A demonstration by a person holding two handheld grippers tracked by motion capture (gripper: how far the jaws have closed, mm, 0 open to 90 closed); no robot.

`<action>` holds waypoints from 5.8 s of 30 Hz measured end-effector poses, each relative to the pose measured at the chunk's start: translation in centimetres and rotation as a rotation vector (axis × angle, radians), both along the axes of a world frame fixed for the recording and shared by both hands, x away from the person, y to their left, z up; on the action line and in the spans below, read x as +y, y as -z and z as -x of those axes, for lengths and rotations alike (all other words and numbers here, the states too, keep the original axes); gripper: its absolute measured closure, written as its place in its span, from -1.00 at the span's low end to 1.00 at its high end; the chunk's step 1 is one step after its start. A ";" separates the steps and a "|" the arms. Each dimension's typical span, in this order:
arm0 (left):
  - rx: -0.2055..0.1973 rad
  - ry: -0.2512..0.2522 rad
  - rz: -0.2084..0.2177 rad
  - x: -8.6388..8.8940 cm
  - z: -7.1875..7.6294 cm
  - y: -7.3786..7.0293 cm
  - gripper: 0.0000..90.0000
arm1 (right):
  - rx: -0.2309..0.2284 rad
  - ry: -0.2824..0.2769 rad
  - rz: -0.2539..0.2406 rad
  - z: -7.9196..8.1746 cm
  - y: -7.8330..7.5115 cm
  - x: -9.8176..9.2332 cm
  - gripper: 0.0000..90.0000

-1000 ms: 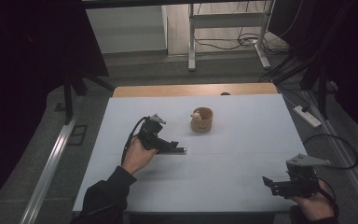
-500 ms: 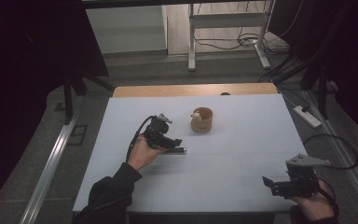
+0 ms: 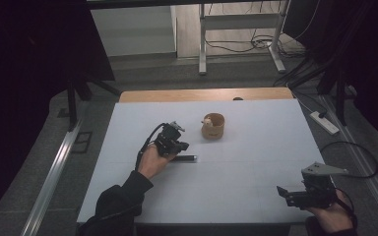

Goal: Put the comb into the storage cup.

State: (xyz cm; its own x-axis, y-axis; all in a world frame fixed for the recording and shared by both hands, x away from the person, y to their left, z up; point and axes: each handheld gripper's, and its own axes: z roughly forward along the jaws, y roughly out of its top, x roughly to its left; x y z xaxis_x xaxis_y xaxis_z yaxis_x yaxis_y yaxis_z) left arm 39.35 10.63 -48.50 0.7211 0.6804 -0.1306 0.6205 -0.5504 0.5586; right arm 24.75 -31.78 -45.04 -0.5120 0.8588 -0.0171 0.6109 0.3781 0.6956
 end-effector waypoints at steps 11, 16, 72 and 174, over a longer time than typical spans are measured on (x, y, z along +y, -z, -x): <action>0.033 0.000 -0.006 -0.4 -0.2 1.7 0.97 | 0.000 -0.003 0.005 0.0 0.0 0.1 -0.96; 0.044 -0.010 -0.007 -0.5 -0.4 2.2 0.97 | 0.000 -0.005 0.010 0.0 0.0 0.1 -0.96; 0.209 0.013 -0.102 4.0 4.4 2.7 0.97 | -0.010 -0.008 0.019 0.1 0.0 0.3 -0.93; 0.117 -0.106 -0.229 4.5 3.9 4.2 -1.00 | -0.008 -0.019 0.029 0.1 0.0 0.4 -0.93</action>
State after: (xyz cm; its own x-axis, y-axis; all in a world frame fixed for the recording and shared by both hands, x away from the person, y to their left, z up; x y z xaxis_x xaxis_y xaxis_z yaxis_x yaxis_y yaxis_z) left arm 35.49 15.12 -52.66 0.6333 0.7727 -0.0426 0.7344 -0.5827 0.3481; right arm 24.67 -31.42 -45.06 -0.5282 0.8478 -0.0462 0.5976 0.4099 0.6891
